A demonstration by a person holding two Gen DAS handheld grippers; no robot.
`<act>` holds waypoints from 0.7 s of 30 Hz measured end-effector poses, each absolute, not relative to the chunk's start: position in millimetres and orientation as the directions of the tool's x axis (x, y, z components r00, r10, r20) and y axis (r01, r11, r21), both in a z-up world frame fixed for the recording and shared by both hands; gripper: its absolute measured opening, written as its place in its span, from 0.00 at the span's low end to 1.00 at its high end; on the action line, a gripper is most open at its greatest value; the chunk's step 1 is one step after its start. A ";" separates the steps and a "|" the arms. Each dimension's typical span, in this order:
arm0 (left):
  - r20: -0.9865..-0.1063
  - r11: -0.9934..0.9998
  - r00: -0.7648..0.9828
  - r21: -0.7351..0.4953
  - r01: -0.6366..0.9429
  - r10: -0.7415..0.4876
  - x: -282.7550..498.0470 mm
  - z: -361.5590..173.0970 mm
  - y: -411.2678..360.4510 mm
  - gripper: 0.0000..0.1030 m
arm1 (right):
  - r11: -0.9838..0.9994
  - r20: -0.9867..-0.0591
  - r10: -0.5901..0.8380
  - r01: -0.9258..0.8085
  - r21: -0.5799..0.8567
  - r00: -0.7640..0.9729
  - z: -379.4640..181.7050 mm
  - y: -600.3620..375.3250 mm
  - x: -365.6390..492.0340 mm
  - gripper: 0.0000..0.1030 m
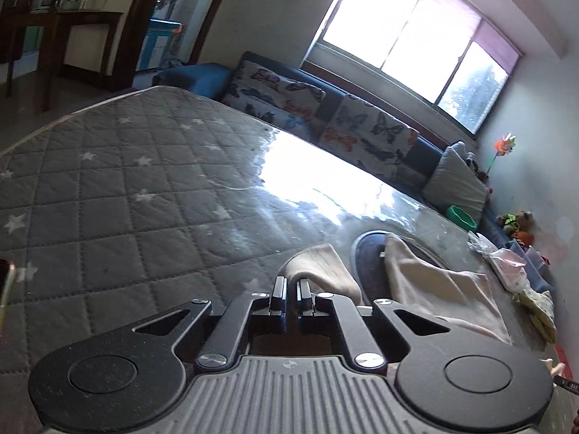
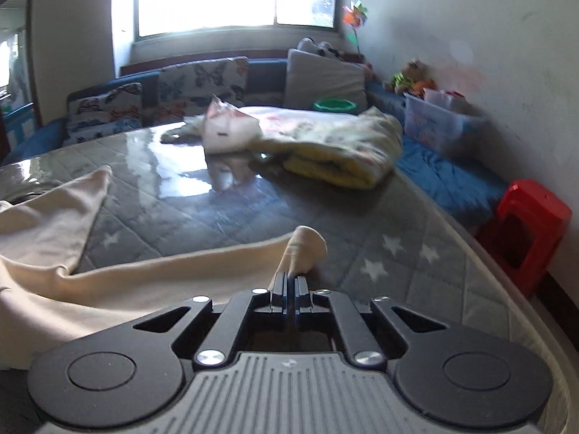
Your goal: Fold clothes
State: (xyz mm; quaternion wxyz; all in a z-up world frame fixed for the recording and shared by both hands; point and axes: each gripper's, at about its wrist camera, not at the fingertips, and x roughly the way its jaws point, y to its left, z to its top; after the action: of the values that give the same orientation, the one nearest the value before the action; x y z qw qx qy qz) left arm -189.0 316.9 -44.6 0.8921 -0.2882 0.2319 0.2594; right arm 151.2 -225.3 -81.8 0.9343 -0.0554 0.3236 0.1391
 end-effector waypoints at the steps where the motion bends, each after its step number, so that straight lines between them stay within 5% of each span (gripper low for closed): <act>1: -0.562 0.694 0.755 -0.393 -0.603 0.337 -192.3 -43.2 318.5 0.05 | 0.958 -0.626 0.220 -0.286 -0.005 0.748 -84.1 -228.1 149.9 0.03; 9: -0.568 0.701 0.743 -0.365 -0.613 0.354 -202.6 -35.4 321.0 0.06 | 0.964 -0.621 0.187 -0.265 -0.036 0.761 -78.1 -231.9 143.3 0.08; 15: -0.544 0.825 0.815 -0.356 -0.439 0.198 -172.7 -20.7 271.9 0.08 | 0.962 -0.606 0.177 -0.268 -0.061 0.776 -68.4 -231.7 136.4 0.14; 21: -0.516 0.891 0.857 -0.386 -0.239 0.006 -126.6 -14.9 219.2 0.13 | 0.869 -0.590 0.400 -0.495 -0.001 0.702 -40.5 -199.3 110.7 0.15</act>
State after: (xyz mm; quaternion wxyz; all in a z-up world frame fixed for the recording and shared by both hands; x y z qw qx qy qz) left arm -126.6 219.2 -14.9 0.9371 -0.2240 0.2595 0.0653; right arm 110.7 -199.3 -40.5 0.9190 -0.0798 0.2996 0.2434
